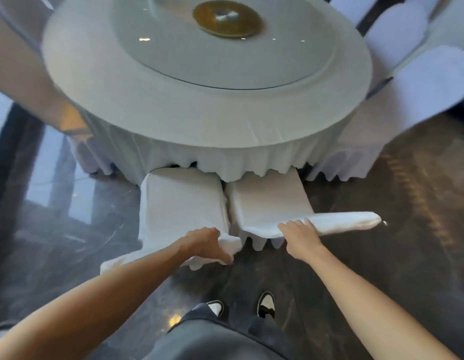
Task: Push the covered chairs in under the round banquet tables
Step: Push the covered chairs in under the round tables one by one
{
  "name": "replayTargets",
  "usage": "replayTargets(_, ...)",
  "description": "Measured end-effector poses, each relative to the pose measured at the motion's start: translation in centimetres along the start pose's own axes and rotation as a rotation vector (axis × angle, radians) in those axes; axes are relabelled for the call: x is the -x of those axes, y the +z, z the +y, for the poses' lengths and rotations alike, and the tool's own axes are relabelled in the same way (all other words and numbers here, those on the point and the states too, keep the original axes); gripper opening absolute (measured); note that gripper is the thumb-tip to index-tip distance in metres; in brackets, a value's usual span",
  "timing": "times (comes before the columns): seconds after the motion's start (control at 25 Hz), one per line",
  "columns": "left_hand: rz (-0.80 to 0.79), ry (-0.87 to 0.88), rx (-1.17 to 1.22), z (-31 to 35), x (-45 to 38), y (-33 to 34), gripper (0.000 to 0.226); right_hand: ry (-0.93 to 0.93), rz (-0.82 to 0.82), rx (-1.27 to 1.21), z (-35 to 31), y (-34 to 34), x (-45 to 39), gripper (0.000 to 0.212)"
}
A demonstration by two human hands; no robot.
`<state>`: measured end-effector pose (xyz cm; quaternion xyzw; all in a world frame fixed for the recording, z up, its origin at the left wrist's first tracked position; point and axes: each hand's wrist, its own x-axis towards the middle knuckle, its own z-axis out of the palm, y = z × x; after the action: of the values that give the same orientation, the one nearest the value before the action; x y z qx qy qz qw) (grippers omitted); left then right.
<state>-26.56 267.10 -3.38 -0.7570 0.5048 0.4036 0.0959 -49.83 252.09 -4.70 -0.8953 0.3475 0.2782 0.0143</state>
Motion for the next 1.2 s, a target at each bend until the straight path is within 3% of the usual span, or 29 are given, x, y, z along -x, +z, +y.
replayTargets(0.08, 0.034, -0.046, -0.066, 0.3, 0.9, 1.7, 0.063, -0.108, 0.002, 0.024, 1.6, -0.2, -0.3, 0.041)
replayTargets(0.24, 0.293, -0.136, -0.242, 1.4, 1.8, 3.8, 0.036, -0.16, -0.02, 0.045, 4.5, -0.4, -1.2, 0.036)
replayTargets(0.36, 0.315, -0.203, -0.265, 2.5, 2.1, 3.9, 0.029, -0.168, -0.031, 0.027, 4.6, -0.1, -1.6, 0.034)
replayTargets(0.8, 0.369, -0.207, -0.315, 1.8, -1.6, 0.6, 0.027, -0.171, 0.042, 0.039, 4.4, -0.3, -2.8, 0.022)
replayTargets(1.2, 0.405, -0.192, -0.297, 1.1, -2.2, 0.3, 0.019, -0.155, 0.062, 0.053, 4.1, -2.3, -6.4, 0.027)
